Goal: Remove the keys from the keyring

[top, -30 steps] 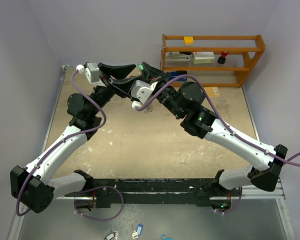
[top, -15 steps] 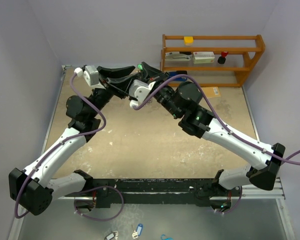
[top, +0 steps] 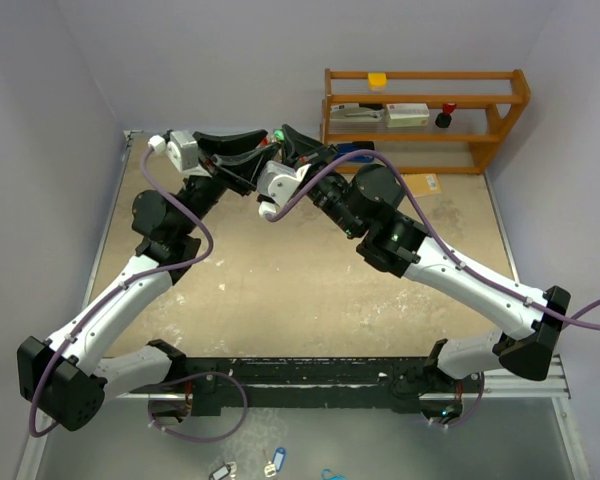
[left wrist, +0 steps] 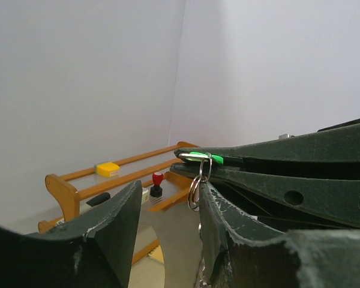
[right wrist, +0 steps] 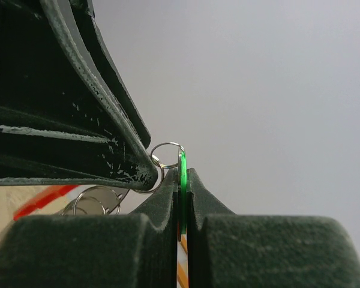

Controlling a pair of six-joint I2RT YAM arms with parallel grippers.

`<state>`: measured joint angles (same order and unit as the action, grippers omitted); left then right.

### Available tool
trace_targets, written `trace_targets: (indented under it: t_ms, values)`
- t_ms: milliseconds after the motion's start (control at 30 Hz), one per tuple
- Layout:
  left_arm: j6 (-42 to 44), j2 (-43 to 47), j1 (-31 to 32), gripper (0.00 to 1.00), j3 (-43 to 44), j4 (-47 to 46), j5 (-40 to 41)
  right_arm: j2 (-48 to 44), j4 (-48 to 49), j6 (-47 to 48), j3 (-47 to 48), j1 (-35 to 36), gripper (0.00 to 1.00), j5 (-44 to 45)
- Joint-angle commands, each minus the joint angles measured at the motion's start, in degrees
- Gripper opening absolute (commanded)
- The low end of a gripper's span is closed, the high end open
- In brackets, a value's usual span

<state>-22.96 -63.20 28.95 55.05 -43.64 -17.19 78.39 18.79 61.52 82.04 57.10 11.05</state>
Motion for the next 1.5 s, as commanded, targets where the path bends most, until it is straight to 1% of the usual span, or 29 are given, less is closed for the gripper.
trace_targets:
  t_ms: [0, 100, 167, 467, 667, 867, 1167, 1367, 1467]
  values:
    - [0.14, -0.03, 0.21, 0.42, 2.05, -1.47, -0.79, -0.69, 3.45, 0.52, 1.68, 0.73, 0.0, 0.12]
    - [0.05, 0.01, 0.19, 0.42, 1.96, -1.85, -1.1, -0.82, 3.36, 0.25, 1.47, 0.81, 0.0, -0.01]
    - [0.03, -0.07, 0.2, 0.39, 1.91, -2.29, -1.3, -1.02, 3.28, 0.05, 1.36, 0.91, 0.0, -0.19]
    - [2.15, 1.0, 0.23, 0.0, 1.16, -2.31, -0.36, -2.22, 3.54, 0.29, 0.65, 1.17, 0.0, 0.19]
    - [3.74, 2.82, 0.19, 0.0, 0.1, -0.81, 2.08, -3.68, 5.33, 1.02, -0.85, 1.15, 0.0, 1.28]
    - [1.16, 1.99, 0.23, 0.0, -0.94, -6.04, 2.83, -4.47, 3.82, -0.71, -1.0, 1.21, 0.0, -0.31]
    - [-2.86, -0.18, 0.23, 0.0, -1.17, -13.24, 5.33, -5.1, 2.94, -1.17, -2.26, 1.26, 0.0, -0.4]
    - [-5.31, -0.43, 0.2, 0.0, -2.66, -17.79, 8.59, -5.53, 2.98, -1.83, -3.33, 1.26, 0.0, -0.58]
    - [-6.65, -0.5, 0.23, 0.0, -2.94, -19.18, 8.78, -5.3, 3.18, -1.49, -3.71, 1.26, 0.0, -0.1]
